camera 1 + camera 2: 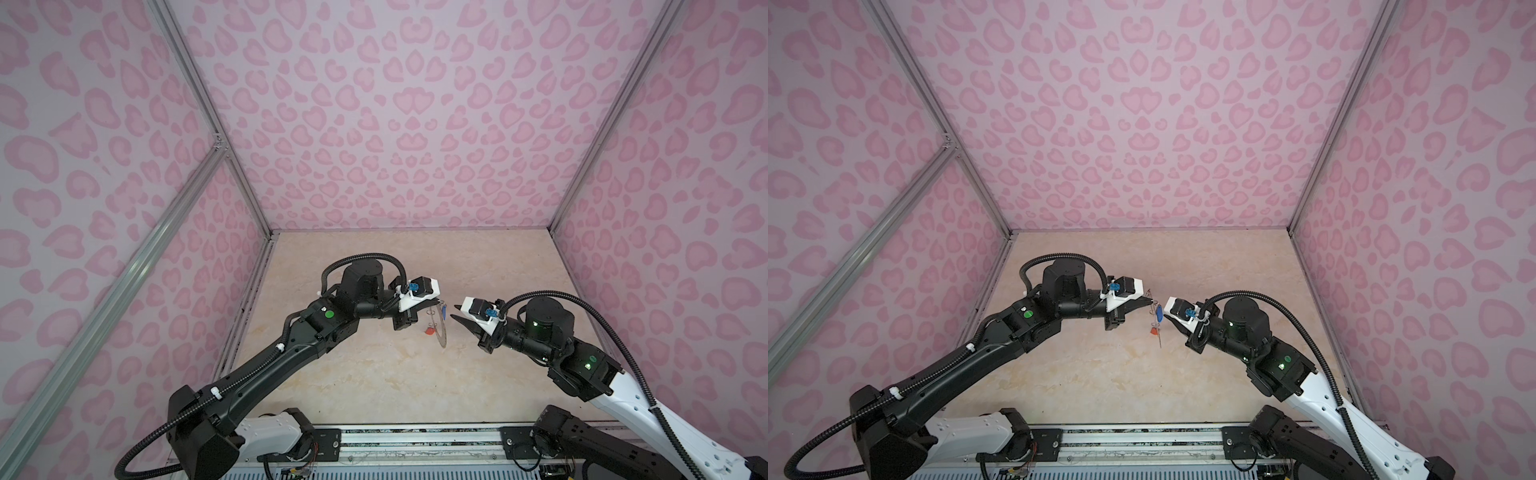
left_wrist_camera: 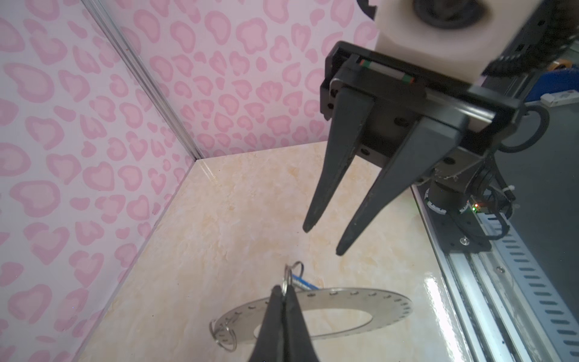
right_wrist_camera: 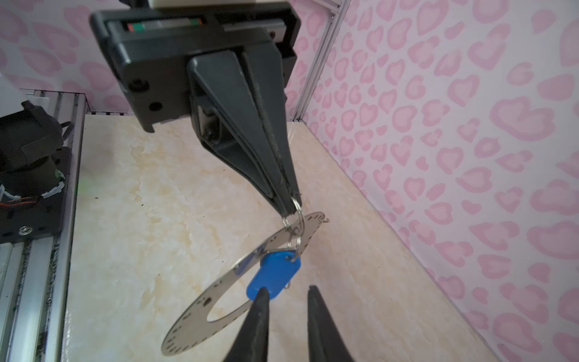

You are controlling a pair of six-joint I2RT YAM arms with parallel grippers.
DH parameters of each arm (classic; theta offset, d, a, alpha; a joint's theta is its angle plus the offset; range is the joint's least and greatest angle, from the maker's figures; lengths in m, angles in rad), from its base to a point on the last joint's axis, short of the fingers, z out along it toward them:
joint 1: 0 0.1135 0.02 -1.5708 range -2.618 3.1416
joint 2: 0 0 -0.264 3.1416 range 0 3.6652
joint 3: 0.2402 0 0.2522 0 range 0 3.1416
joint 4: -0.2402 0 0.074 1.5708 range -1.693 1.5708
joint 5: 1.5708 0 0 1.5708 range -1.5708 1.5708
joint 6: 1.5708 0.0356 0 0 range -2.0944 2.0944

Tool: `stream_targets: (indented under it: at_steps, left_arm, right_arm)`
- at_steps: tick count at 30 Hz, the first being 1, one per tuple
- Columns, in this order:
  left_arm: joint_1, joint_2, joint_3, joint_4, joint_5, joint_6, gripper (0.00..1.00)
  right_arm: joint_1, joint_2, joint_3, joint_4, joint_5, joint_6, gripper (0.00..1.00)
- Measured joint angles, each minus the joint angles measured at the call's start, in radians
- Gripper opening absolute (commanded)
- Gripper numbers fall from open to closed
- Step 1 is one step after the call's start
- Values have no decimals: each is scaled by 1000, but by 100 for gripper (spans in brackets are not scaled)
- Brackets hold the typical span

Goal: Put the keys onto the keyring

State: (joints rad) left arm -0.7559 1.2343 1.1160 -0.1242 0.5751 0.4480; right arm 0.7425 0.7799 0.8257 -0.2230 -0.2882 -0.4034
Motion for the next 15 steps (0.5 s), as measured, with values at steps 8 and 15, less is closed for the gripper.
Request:
stream_targets:
  at_steps: [8,15]
  left_arm:
    - [3,-4,-60,155,0,-132,3]
    - [3,-26,-72,206,-11,-153,3]
  right_arm:
    - [10,25,-5,86,43,-5,19]
    - [10,51,-1,107,60,-4,19]
